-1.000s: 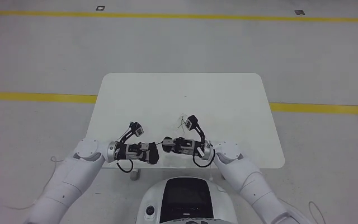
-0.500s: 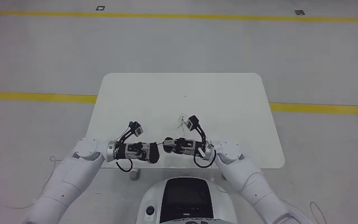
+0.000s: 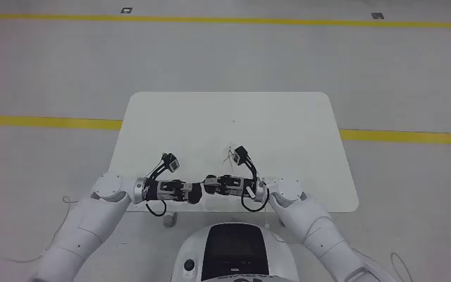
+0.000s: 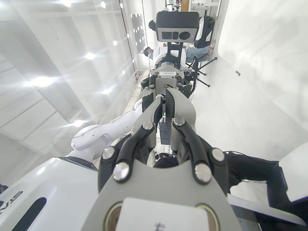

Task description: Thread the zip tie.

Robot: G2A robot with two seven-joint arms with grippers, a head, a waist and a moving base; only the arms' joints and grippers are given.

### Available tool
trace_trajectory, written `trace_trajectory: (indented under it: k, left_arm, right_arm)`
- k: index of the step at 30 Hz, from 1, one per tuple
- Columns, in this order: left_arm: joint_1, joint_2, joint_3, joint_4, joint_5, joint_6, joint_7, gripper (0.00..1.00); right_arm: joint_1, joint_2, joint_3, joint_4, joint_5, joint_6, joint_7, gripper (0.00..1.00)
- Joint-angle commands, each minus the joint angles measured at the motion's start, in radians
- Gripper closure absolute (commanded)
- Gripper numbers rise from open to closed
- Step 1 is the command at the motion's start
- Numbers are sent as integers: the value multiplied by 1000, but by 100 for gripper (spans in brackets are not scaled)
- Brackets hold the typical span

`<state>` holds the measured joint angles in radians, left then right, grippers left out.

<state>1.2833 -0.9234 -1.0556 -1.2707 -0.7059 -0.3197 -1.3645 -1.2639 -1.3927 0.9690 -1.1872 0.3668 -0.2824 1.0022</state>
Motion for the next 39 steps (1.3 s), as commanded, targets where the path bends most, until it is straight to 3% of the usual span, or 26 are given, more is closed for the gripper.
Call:
trace_trajectory:
  k: [1, 19, 39]
  left_arm:
    - [0, 1, -1, 1, -2, -3, 0, 68]
    - [3, 4, 1, -2, -3, -4, 17, 78]
    - [8, 9, 0, -10, 10, 3, 60, 84]
  right_arm:
    - [2, 1, -4, -2, -7, 10, 1, 100]
    - [14, 12, -25, -8, -19, 53, -14, 100]
    - [27, 25, -45, -18, -20, 49, 20, 100]
